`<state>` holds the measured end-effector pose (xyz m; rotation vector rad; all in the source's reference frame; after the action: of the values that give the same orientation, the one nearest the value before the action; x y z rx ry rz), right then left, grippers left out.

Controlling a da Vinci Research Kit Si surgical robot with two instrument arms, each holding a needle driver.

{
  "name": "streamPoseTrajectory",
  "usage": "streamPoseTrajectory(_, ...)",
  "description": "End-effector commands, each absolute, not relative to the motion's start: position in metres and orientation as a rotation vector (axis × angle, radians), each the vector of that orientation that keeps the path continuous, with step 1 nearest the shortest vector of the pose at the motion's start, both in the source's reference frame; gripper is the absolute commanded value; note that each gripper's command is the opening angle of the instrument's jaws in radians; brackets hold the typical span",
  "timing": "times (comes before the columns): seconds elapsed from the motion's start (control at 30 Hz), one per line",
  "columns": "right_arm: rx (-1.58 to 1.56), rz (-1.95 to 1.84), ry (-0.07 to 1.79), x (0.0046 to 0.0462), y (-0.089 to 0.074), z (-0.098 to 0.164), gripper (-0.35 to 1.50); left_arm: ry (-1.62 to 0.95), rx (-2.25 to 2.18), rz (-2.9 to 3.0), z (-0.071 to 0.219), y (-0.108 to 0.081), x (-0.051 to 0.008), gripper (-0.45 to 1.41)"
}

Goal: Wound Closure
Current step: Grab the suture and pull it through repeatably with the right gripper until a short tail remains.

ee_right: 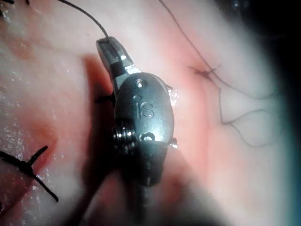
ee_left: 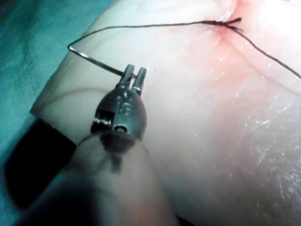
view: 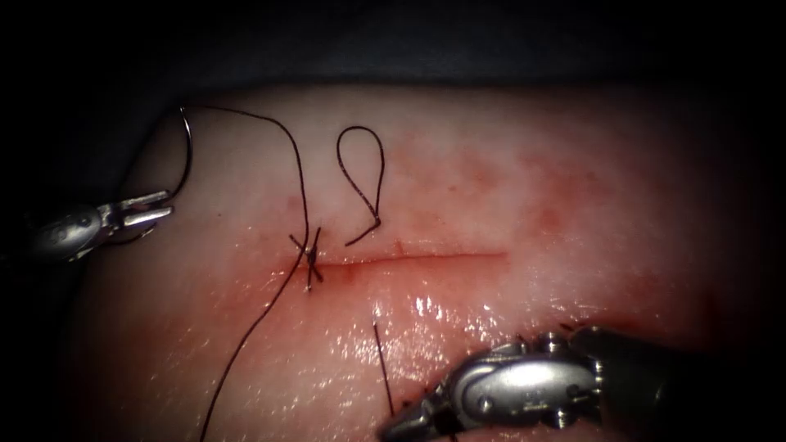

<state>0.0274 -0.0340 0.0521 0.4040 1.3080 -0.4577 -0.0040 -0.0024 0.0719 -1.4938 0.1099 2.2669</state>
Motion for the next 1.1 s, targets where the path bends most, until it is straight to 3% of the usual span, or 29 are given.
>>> streamPoseTrajectory(0.03,0.419,-0.472,1.314,0.0285,-0.035,0.051,-0.35,0.113,-1.497,2.266,0.072,-0.002,-0.0047,-0.45)
streamPoseTrajectory(0.37,0.496,-0.504,1.338,0.0279,-0.038,0.048,-0.35,0.112,-1.495,2.269,0.072,-0.002,-0.0047,-0.45)
streamPoseTrajectory(0.4,0.458,-0.522,1.379,0.0279,-0.037,0.048,0.07,0.112,-1.495,2.269,0.072,-0.002,-0.0047,-0.45)
streamPoseTrajectory(0.43,0.398,-0.501,1.443,0.0279,-0.036,0.048,1.05,0.112,-1.495,2.269,0.072,-0.002,-0.0047,-0.45)
streamPoseTrajectory(0.47,0.398,-0.501,1.443,0.0279,-0.036,0.048,1.05,0.112,-1.495,2.269,0.072,-0.002,-0.0047,-0.45)
streamPoseTrajectory(0.5,0.307,-0.467,1.496,0.0278,-0.034,0.049,1.37,0.112,-1.495,2.269,0.072,-0.002,-0.0047,-0.45)
streamPoseTrajectory(0.57,0.249,-0.451,1.502,0.0277,-0.032,0.050,1.43,0.112,-1.495,2.269,0.072,-0.002,-0.0047,-0.45)
streamPoseTrajectory(0.87,0.145,-0.436,1.488,0.0271,-0.025,0.054,1.42,0.112,-1.495,2.269,0.072,-0.002,-0.0047,-0.45)
streamPoseTrajectory(1.1,0.104,-0.424,1.455,0.0294,-0.024,0.059,1.36,0.112,-1.495,2.269,0.072,-0.002,-0.0047,-0.45)
